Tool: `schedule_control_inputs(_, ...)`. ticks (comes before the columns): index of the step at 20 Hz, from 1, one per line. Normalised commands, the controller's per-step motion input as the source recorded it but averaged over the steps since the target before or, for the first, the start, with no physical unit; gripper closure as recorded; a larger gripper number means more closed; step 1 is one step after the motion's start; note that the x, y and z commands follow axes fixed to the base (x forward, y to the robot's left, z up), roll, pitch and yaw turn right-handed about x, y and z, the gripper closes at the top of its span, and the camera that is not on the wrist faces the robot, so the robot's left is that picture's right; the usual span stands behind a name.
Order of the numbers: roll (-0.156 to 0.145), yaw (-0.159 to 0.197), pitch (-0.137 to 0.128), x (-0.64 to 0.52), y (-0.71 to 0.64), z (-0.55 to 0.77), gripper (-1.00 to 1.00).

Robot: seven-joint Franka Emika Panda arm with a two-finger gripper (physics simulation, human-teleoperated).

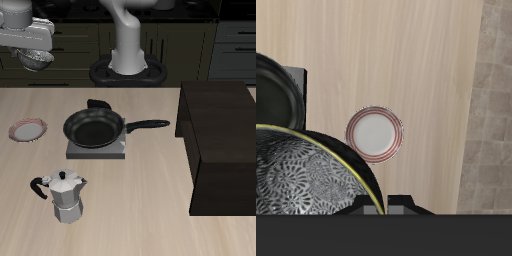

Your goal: Place the bowl on the plate

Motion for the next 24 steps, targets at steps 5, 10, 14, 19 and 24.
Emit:
schedule_control_inputs(5,0.085,0.033,-0.024,0.02,0.10,0.13,1.00)
schedule_control_inputs(10,0.005,0.013,-0.023,0.07,-0.04,0.07,1.00)
schedule_control_inputs(14,0.008,0.013,-0.019,0.02,-0.08,-0.03,1.00)
schedule_control_inputs(19,-0.045,-0.007,0.021,0.13,-0.27,-0.25,1.00)
schedule_control_inputs(24,-0.016,-0.031,0.032,0.02,-0.12,-0.29,1.00)
